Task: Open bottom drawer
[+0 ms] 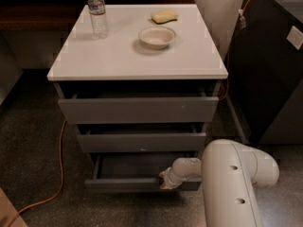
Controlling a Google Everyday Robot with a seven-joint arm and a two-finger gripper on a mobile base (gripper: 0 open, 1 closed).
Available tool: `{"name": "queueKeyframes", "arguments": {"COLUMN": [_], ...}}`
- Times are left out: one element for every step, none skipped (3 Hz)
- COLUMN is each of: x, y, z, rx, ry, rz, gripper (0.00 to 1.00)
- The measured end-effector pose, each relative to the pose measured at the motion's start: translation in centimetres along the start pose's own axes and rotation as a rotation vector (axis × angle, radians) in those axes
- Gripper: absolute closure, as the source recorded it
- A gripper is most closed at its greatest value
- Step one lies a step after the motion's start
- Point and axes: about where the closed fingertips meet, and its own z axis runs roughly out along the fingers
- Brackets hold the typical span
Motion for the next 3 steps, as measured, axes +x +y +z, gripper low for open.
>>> {"name": "queueKeyframes", "arguments": {"x": [0.0,-0.2,-1.8], "y": [0.0,0.1,1.4], "z": [0.0,-0.2,-2.0], "rx": [0.000,0.001,0.014], "ry": [0.000,0.001,0.008], "rz": [0.000,0.004,0.041], "gripper": [0.52,0.21,0.00]}}
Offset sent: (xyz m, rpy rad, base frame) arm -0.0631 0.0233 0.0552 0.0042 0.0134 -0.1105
